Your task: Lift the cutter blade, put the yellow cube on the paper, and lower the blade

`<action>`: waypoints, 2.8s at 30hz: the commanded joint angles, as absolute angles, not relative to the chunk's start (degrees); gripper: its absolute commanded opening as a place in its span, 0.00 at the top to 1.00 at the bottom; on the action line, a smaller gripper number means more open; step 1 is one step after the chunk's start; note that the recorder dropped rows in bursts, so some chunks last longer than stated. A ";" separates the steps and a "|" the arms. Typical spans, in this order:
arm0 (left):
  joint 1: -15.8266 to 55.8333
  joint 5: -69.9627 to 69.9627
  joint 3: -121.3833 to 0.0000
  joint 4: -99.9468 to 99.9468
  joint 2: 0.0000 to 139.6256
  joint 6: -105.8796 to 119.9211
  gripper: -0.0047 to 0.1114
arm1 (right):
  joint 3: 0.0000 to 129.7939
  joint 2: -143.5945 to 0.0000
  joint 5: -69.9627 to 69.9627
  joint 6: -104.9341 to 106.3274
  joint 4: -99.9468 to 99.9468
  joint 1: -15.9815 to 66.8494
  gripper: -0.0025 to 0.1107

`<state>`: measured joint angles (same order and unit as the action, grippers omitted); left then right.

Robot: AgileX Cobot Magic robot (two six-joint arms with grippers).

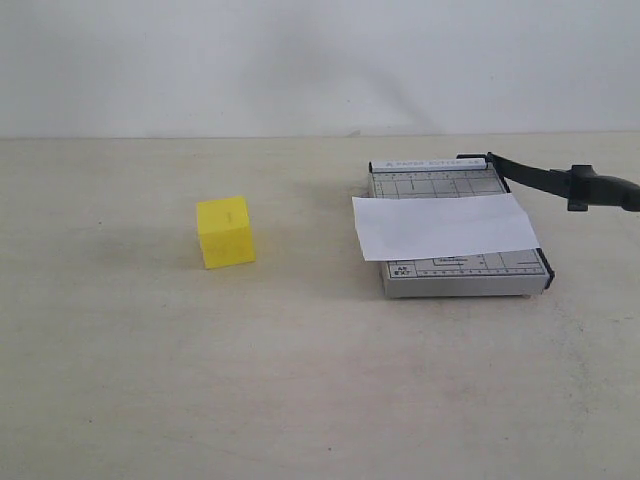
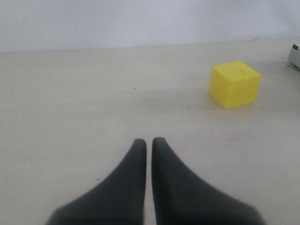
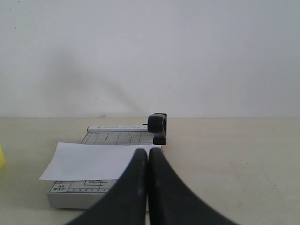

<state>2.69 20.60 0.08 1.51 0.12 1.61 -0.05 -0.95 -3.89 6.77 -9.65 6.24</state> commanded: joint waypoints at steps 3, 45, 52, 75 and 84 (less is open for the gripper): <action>2.53 19.23 0.00 0.86 0.00 1.71 0.92 | 0.00 -0.61 -3.22 6.50 -9.56 6.32 0.98; 2.53 14.90 -14.44 23.26 2.66 3.63 0.92 | 0.00 -0.61 -3.22 6.50 -9.56 6.32 0.98; 2.53 30.96 -29.98 49.43 29.46 48.50 0.92 | 0.00 -0.61 -3.22 6.50 -9.56 6.32 0.98; 31.08 34.46 -64.59 -34.43 93.72 -26.80 0.92 | 0.00 -0.61 -2.84 6.50 -9.56 6.32 0.98; 34.56 31.71 -64.73 -28.18 90.66 -27.91 0.92 | 0.00 -0.61 -2.84 6.50 -9.56 6.32 0.98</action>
<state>34.01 32.43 -64.37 -31.90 91.78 -26.60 -0.05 -0.95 -3.55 6.77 -9.65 6.24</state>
